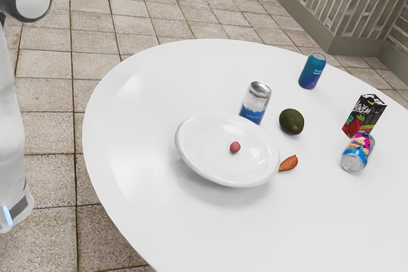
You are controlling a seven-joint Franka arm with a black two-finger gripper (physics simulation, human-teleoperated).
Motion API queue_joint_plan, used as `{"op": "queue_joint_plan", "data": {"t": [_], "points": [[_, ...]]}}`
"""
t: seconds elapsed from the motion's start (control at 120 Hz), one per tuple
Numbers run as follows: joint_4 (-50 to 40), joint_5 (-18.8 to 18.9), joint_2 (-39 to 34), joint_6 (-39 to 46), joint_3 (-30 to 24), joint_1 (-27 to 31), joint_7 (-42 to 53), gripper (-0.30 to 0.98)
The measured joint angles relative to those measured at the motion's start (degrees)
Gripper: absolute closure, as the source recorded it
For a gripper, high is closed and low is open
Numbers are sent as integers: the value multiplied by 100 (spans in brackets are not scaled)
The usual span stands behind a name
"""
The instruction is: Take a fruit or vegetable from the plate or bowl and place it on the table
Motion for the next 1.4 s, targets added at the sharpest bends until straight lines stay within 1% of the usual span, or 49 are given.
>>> {"op": "queue_joint_plan", "data": {"t": [0.033, 0.117, 0.15, 0.217, 0.333, 0.433, 0.517, 0.567, 0.608, 0.65, 0.683, 0.708, 0.758, 0.8, 0.842, 0.875, 0.908, 0.942, 1.025, 1.108, 1.325, 1.4], "points": [[418, -2, -143, -125, 17, -3, 49, 1], [860, 155, -396, -457, 48, -550, 165, 2], [915, 201, -548, -654, 227, -665, 207, 2], [962, 230, -820, -1087, 524, -616, 284, 2], [971, 291, -559, -1552, 656, -615, 394, 2], [739, 701, -421, -1926, 640, -625, 480, 2], [681, 892, -326, -2237, 527, -1157, 557, 2], [807, 953, -243, -2291, 135, -1341, 596, 2], [625, 983, -400, -2186, -363, -1438, 620, 2], [-100, 994, -857, -1940, -930, -1323, 617, 2], [-814, 936, -1226, -1646, -1367, -1071, 612, 2], [-1253, 879, -1388, -1405, -1708, -850, 607, 2], [-1895, 767, -1558, -924, -2192, -565, 588, 2], [-2216, 627, -1632, -567, -2839, 0, 559, 2], [-2361, 421, -1686, -275, -3819, 975, 531, 2], [-2416, 251, -1705, -80, -4461, 1609, 507, 2], [-2436, 110, -1714, 87, -4963, 1995, 453, 2], [-2446, 1, -1706, 228, -5282, 2202, 387, 2], [-2446, -174, -1657, 493, -5805, 2395, 158, 2], [-2444, -272, -1578, 668, -6137, 2436, -105, 2], [-2482, -448, -1550, 758, -6284, 2448, -843, 2], [-2671, -551, -1581, 771, -6438, 2451, -1128, 2]]}}
